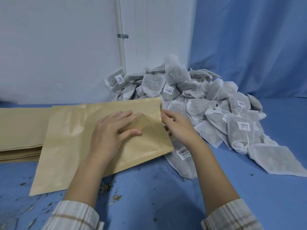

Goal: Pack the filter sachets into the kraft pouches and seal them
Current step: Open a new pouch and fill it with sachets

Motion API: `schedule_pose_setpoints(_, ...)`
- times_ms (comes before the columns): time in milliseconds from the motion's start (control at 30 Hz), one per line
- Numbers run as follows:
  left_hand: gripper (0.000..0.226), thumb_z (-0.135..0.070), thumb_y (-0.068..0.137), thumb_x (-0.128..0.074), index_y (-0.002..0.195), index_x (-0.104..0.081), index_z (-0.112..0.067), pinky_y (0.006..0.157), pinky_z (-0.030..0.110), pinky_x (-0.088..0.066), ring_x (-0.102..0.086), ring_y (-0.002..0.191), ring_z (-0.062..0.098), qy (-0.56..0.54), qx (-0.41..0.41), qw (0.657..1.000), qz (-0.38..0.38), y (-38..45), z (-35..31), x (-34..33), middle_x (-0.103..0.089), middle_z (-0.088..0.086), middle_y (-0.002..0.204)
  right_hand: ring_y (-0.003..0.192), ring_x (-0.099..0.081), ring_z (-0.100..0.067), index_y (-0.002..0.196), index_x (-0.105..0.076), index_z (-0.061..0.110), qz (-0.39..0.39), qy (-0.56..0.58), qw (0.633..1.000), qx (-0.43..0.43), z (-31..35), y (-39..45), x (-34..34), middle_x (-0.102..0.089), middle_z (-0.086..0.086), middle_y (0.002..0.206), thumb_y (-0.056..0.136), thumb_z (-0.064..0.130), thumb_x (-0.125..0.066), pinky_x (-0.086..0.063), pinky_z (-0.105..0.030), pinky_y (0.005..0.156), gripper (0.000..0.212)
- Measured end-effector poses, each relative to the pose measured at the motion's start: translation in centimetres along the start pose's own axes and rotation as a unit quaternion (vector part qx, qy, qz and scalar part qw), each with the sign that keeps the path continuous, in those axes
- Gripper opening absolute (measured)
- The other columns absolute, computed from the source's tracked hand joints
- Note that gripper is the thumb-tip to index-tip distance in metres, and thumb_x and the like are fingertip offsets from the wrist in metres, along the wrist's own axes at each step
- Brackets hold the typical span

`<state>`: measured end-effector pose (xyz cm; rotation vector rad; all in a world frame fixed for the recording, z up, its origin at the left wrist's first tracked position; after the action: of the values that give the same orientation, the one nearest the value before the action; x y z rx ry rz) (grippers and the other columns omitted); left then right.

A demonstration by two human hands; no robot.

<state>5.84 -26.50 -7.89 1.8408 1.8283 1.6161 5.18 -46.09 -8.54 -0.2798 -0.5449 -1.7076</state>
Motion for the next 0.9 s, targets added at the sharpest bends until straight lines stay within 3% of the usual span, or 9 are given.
schedule_pose_setpoints(67, 0.053, -0.043, 0.068, -0.068, 0.116, -0.067, -0.019, 0.097, 0.030, -0.040, -0.059, 0.113, 0.021, 0.009, 0.017, 1.000, -0.010, 0.0, 0.4, 0.3, -0.065, 0.002, 0.121, 0.094, -0.052, -0.007, 0.098, -0.071, 0.029, -0.056, -0.157, 0.985, 0.036, -0.2, 0.0, 2.2, -0.060, 0.007, 0.098, 0.080, 0.043, -0.064, -0.042, -0.024, 0.080, 0.024)
schedule_pose_setpoints(133, 0.053, -0.043, 0.067, -0.068, 0.115, -0.068, -0.020, 0.099, 0.029, -0.039, -0.058, 0.115, 0.020, 0.009, 0.036, 0.999, -0.008, 0.0, 0.7, 0.5, -0.064, 0.002, 0.122, 0.086, -0.051, -0.008, 0.098, -0.070, 0.028, 0.061, -0.248, 0.965, -0.052, -1.7, -0.5, 3.1, -0.051, 0.008, 0.087, 0.063, 0.045, -0.079, -0.042, -0.022, 0.074, 0.040)
schedule_pose_setpoints(233, 0.054, -0.044, 0.066, -0.069, 0.116, -0.067, -0.024, 0.100, 0.023, -0.035, -0.055, 0.117, 0.016, 0.003, 0.050, 0.999, 0.005, -0.2, 0.8, 0.4, -0.063, 0.001, 0.125, 0.091, -0.055, -0.012, 0.104, -0.061, 0.033, 0.209, -0.289, 0.920, -0.161, -2.8, -1.6, 2.8, -0.050, 0.014, 0.090, 0.051, 0.040, -0.088, -0.050, -0.030, 0.084, 0.059)
schedule_pose_setpoints(333, 0.056, -0.046, 0.065, -0.068, 0.118, -0.065, -0.027, 0.105, 0.033, -0.036, -0.053, 0.121, 0.017, 0.001, 0.061, 0.998, 0.012, -0.3, 0.9, 0.3, -0.062, -0.001, 0.127, 0.073, -0.062, -0.013, 0.102, -0.060, 0.023, 0.186, -0.244, 0.941, -0.143, -2.4, -1.3, 2.1, -0.059, 0.004, 0.087, 0.061, 0.021, -0.087, -0.054, -0.029, 0.078, 0.049)
schedule_pose_setpoints(467, 0.057, -0.047, 0.065, -0.068, 0.118, -0.065, -0.029, 0.105, 0.036, -0.036, -0.053, 0.121, 0.016, 0.003, 0.065, 0.998, 0.006, -0.4, 1.0, 0.4, -0.062, -0.002, 0.127, 0.101, -0.057, -0.017, 0.111, -0.056, 0.027, 0.197, -0.327, 0.907, -0.178, -2.4, -1.6, 2.0, -0.053, 0.005, 0.116, 0.056, 0.033, -0.088, -0.050, -0.033, 0.088, 0.064)
schedule_pose_setpoints(600, 0.056, -0.047, 0.065, -0.068, 0.118, -0.065, -0.029, 0.104, 0.032, -0.035, -0.052, 0.122, 0.016, 0.007, 0.065, 0.998, 0.010, -0.4, 1.1, 0.3, -0.061, -0.003, 0.127, 0.105, -0.054, -0.019, 0.119, -0.049, 0.026, 0.227, -0.361, 0.886, -0.184, -2.1, -1.8, 1.1, -0.051, 0.004, 0.126, 0.062, 0.031, -0.085, -0.049, -0.032, 0.086, 0.068)
schedule_pose_setpoints(767, 0.056, -0.048, 0.065, -0.067, 0.119, -0.064, -0.031, 0.106, 0.041, -0.035, -0.051, 0.123, 0.016, 0.000, 0.073, 0.997, 0.006, -0.4, 1.3, 0.5, -0.061, -0.004, 0.128, 0.083, -0.055, -0.008, 0.096, -0.059, 0.030, 0.116, -0.137, 0.977, -0.116, -1.8, -1.5, 3.7, -0.054, 0.009, 0.098, 0.053, 0.031, -0.088, -0.044, -0.025, 0.066, 0.052)
schedule_pose_setpoints(833, 0.057, -0.049, 0.065, -0.067, 0.120, -0.063, -0.032, 0.106, 0.041, -0.036, -0.051, 0.123, 0.015, 0.000, 0.073, 0.997, 0.005, -0.4, 1.4, 0.5, -0.061, -0.004, 0.128, 0.079, -0.055, -0.013, 0.092, -0.056, 0.028, 0.026, -0.026, 0.993, -0.108, -2.6, -1.4, 5.5, -0.054, 0.006, 0.091, 0.053, 0.033, -0.088, -0.042, -0.025, 0.065, 0.051)
schedule_pose_setpoints(900, 0.059, -0.049, 0.064, -0.067, 0.121, -0.061, -0.034, 0.106, 0.041, -0.035, -0.051, 0.123, 0.015, -0.005, 0.067, 0.998, 0.019, -0.5, 1.4, 0.4, -0.060, -0.004, 0.129, 0.066, -0.048, -0.015, 0.074, -0.046, 0.024, -0.113, 0.054, 0.988, -0.085, -3.3, -1.3, 7.1, -0.048, 0.005, 0.077, 0.058, 0.033, -0.086, -0.040, -0.028, 0.058, 0.044)
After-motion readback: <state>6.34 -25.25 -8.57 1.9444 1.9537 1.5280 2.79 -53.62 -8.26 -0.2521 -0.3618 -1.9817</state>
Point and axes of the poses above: each hand's wrist, its own y-axis towards the middle knuckle, its own x-axis out of the back of the hand, z = x × y, the point moved 4 cm from there along y, towards the middle knuckle
